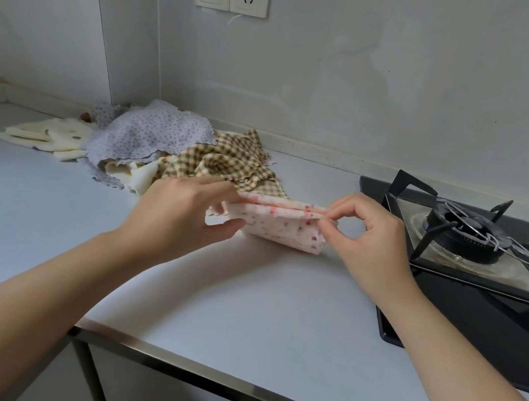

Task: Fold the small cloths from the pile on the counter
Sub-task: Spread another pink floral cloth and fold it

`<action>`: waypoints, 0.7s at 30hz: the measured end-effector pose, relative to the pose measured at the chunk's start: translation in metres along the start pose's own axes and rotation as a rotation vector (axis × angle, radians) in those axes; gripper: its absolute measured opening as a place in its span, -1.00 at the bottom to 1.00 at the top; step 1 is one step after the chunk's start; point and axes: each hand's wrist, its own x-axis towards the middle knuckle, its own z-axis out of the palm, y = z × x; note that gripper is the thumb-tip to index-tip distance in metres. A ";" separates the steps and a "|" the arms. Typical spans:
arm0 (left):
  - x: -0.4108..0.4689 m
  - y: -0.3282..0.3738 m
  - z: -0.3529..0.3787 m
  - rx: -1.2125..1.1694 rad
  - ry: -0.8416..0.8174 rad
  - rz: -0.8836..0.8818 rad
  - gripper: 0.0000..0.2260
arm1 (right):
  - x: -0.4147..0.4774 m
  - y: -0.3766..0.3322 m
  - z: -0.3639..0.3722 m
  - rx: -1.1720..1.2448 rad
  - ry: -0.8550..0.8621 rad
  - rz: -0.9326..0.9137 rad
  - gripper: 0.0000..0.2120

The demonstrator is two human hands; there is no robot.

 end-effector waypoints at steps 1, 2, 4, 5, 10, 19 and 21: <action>0.001 0.002 0.002 -0.124 0.022 -0.103 -0.87 | 0.000 -0.003 0.000 0.072 0.001 0.038 -0.81; 0.003 0.006 0.004 -0.282 0.034 -0.220 -0.86 | 0.001 -0.008 -0.001 0.187 0.008 0.093 -0.79; 0.009 0.017 0.003 -0.641 0.033 -0.420 -0.81 | 0.004 -0.016 -0.001 0.456 0.046 0.234 -0.77; 0.013 0.022 0.002 -0.801 0.039 -0.499 -0.80 | 0.006 -0.019 0.001 0.570 0.066 0.324 -0.78; 0.018 0.033 0.008 -1.081 -0.045 -0.924 -0.74 | 0.005 -0.019 0.013 1.012 -0.166 0.967 -0.64; 0.012 0.032 0.020 -1.014 -0.059 -1.100 -0.77 | -0.010 -0.017 0.033 0.939 -0.159 0.935 -0.82; 0.010 0.030 0.023 -1.012 -0.017 -1.091 -0.73 | -0.012 -0.016 0.035 0.935 -0.136 0.911 -0.83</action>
